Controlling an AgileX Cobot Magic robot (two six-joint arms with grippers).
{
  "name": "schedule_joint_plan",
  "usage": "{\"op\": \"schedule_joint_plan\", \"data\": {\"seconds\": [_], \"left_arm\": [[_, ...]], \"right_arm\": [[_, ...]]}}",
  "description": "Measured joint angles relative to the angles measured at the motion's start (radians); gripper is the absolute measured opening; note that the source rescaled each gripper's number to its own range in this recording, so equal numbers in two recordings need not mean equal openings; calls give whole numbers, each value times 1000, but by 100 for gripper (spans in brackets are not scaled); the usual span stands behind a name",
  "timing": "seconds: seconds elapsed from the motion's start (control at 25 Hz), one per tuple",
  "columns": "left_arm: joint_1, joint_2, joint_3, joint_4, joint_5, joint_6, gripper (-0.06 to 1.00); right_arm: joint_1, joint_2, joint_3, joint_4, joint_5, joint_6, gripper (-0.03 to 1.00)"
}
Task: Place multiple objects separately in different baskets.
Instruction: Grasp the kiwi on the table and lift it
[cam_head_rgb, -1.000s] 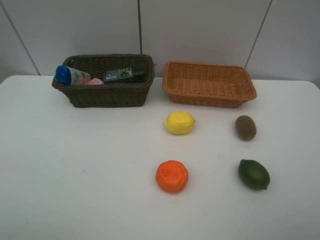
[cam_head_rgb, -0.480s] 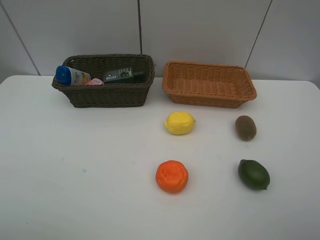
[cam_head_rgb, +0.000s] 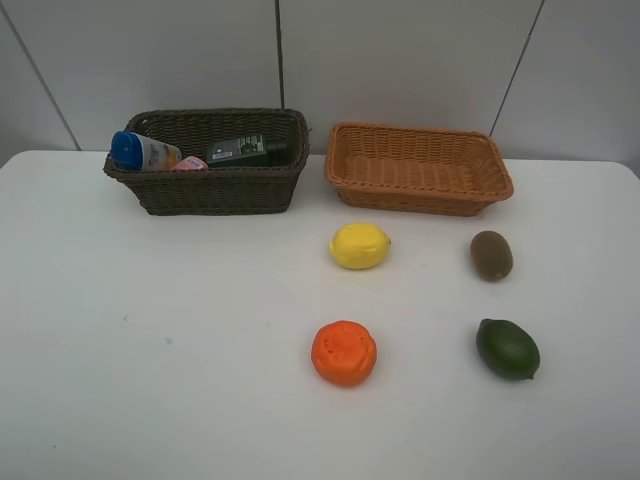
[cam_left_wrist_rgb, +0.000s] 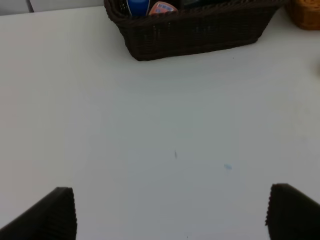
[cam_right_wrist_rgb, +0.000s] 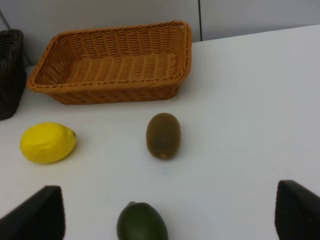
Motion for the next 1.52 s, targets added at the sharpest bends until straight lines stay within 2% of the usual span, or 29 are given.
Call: {"op": "schedule_joint_plan", "data": {"seconds": [0.44, 0.56, 0.68, 0.92, 1.04, 1.24, 1.52], "left_arm": [[0, 0, 0, -1, 0, 0, 98], [0, 0, 0, -1, 0, 0, 98], [0, 0, 0, -1, -1, 0, 98], [0, 0, 0, -1, -1, 0, 98], [0, 0, 0, -1, -2, 0, 98], [0, 0, 0, -1, -3, 0, 98], [0, 0, 0, -1, -4, 0, 98]], "right_arm": [[0, 1, 0, 0, 0, 0, 100], [0, 70, -1, 0, 0, 0, 100], [0, 244, -16, -5, -10, 0, 100], [0, 751, -123, 1, -144, 0, 100], [0, 1016, -203, 6, -179, 0, 100], [8, 1367, -344, 12, -166, -12, 100], [103, 1718, -559, -14, -145, -47, 100]]}}
